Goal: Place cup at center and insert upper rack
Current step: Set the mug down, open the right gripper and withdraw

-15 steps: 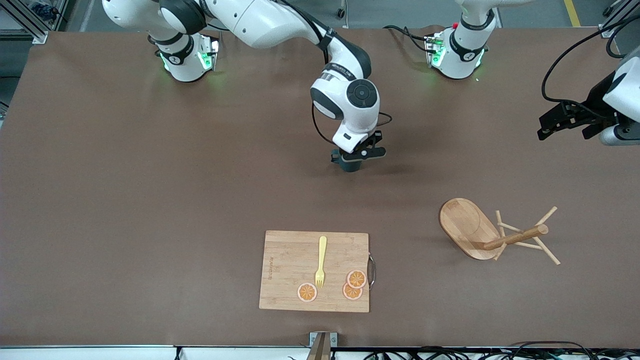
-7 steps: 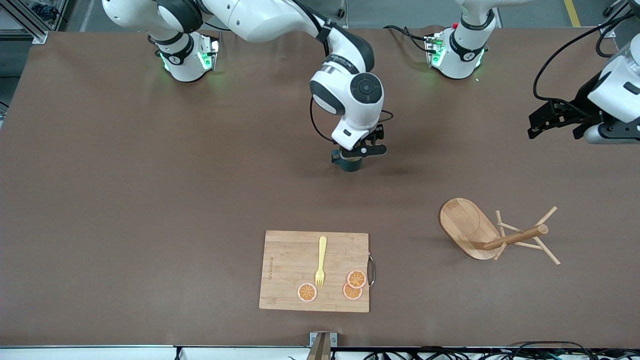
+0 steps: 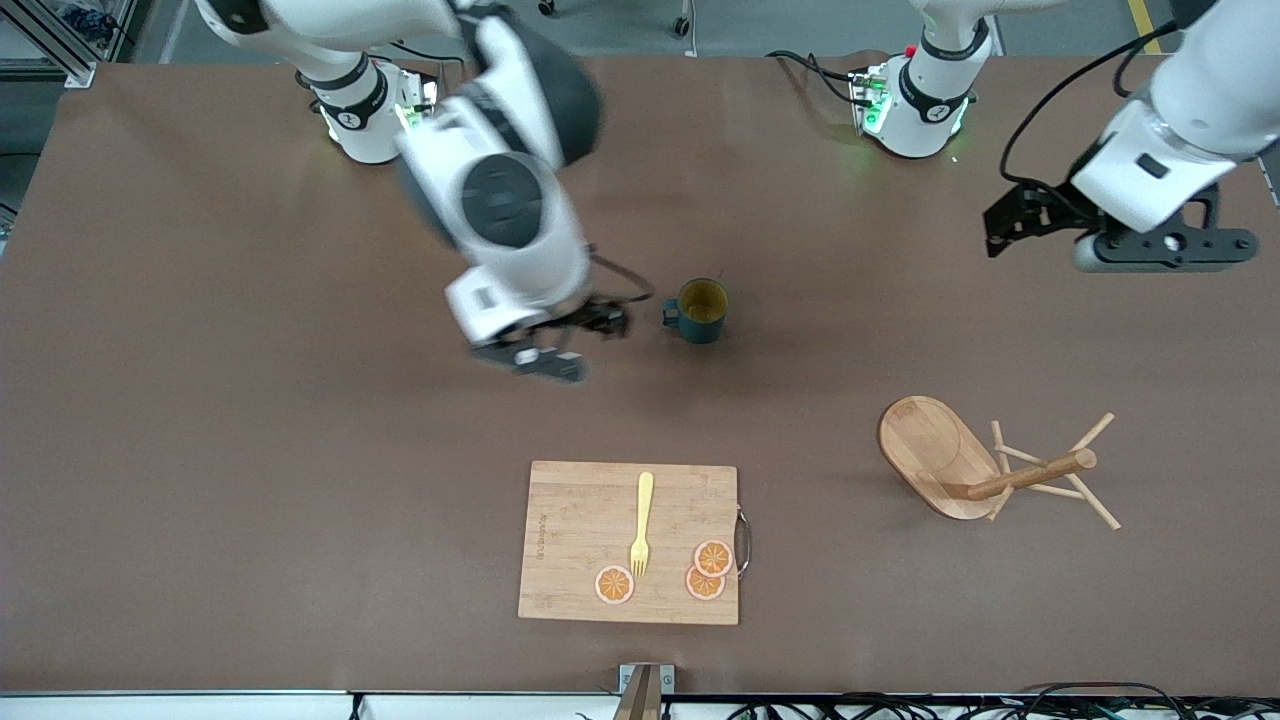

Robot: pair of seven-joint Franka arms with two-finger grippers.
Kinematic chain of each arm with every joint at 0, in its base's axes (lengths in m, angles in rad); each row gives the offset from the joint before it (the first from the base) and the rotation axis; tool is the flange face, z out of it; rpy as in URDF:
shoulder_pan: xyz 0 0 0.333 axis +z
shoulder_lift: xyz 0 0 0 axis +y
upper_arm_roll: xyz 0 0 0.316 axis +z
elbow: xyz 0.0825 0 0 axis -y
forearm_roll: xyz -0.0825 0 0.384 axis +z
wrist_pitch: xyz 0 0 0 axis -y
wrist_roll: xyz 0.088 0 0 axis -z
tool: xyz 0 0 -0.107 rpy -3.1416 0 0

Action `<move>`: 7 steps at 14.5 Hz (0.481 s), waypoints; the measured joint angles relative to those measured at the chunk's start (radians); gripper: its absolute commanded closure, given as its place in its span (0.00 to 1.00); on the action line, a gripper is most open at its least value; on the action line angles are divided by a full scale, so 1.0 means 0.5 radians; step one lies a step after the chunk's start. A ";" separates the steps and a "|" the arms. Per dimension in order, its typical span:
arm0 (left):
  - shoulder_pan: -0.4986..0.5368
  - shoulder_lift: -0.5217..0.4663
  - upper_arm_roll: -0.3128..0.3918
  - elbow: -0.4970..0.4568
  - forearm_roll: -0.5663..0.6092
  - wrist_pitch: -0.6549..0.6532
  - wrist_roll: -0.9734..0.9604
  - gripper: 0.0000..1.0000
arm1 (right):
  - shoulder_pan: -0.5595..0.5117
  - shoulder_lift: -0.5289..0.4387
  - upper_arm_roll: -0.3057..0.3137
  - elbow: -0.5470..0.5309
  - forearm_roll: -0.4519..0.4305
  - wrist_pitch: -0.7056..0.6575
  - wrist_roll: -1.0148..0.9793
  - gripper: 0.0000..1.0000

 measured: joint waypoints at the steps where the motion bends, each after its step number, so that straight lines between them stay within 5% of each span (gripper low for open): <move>1: -0.001 -0.002 -0.069 0.001 0.000 -0.006 -0.090 0.00 | -0.121 -0.039 -0.001 -0.001 0.001 -0.076 -0.088 0.00; 7: -0.022 0.002 -0.622 0.004 -0.001 0.041 -0.796 0.00 | -0.735 -0.141 -0.001 -0.004 0.001 -0.250 -0.632 0.00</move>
